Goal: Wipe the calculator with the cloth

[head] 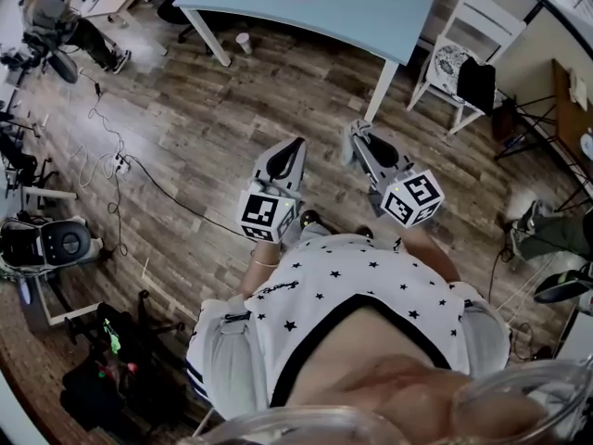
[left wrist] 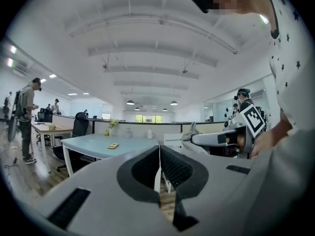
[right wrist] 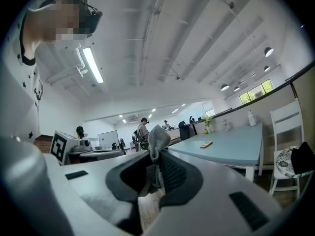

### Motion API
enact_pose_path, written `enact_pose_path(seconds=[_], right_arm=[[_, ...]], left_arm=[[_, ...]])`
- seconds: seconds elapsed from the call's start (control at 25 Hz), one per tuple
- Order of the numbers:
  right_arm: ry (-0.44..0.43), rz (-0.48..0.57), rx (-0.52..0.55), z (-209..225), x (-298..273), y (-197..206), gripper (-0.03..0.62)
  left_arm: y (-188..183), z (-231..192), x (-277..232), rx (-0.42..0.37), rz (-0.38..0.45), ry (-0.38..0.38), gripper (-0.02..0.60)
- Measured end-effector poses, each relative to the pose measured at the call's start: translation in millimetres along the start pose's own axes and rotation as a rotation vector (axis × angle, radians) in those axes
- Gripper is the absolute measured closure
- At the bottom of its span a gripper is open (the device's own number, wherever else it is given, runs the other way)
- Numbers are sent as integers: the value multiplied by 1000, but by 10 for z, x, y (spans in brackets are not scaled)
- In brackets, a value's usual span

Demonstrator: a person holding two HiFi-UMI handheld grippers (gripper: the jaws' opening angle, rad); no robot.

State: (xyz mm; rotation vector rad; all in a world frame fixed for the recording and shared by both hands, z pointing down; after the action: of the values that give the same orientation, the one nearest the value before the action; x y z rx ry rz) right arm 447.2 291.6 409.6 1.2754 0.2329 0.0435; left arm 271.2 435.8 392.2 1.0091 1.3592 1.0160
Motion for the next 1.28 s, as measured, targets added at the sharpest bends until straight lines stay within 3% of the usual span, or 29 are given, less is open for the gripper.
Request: enact_pose_path(seconds=[0.52, 1.28], right_arm=[[-13, -15, -18, -143, -305, -5, 551], [44, -15, -48, -241, -828, -1, 549]], left_arm=[[95, -321, 168, 34, 7, -29, 551], [125, -931, 184, -5, 24, 9, 551]])
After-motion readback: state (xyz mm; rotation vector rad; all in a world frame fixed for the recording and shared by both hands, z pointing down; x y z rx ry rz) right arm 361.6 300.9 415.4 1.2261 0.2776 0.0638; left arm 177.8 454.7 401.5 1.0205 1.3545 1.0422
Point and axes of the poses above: the fingertips, and each gripper's own axes: x backward along the fingers, z to its right, y out of its underside, the point moved 9 cm from there along x, backward along the fingers, and after that the axes turned 8 degrees about -z, right-handed, at the moved point
